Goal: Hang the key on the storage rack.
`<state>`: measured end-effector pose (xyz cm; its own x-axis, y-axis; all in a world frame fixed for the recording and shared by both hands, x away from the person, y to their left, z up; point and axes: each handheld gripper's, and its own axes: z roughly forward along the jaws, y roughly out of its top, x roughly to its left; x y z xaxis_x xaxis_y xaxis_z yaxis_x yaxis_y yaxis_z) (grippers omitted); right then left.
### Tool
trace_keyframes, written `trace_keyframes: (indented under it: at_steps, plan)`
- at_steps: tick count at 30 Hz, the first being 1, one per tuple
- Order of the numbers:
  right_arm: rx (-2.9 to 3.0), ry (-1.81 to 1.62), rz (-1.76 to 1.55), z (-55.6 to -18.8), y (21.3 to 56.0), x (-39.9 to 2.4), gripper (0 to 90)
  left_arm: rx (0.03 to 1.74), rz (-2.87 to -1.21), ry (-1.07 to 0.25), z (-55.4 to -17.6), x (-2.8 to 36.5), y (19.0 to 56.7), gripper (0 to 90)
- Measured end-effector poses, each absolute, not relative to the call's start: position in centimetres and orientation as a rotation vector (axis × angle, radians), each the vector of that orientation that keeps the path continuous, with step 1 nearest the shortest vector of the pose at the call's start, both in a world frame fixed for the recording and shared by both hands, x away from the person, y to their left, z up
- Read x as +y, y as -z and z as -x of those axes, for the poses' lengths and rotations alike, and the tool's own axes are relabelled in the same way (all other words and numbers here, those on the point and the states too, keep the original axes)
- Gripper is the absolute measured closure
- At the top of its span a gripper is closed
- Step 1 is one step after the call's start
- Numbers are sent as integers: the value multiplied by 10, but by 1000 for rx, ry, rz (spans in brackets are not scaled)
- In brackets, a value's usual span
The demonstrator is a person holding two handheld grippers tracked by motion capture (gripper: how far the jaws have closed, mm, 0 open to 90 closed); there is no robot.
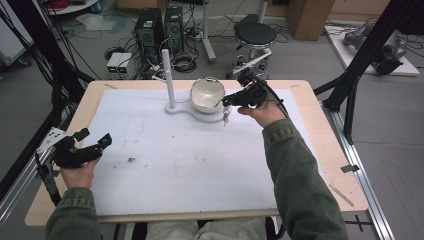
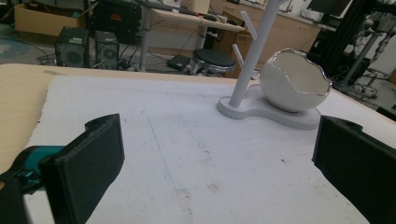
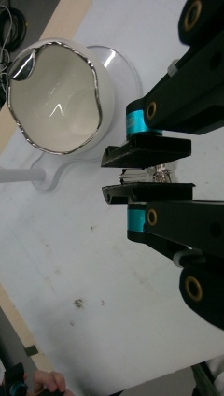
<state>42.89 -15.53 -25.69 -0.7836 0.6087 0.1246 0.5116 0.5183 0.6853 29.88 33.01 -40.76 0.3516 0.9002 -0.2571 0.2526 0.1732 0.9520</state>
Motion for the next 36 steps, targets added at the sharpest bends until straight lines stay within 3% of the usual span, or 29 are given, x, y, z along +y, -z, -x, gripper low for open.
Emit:
trace_keyframes:
  at_steps: [36]
  plan:
    - [2697,-1122,-870,-460,220,-66,808,1150,-1358,-623,-308,327,412,25]
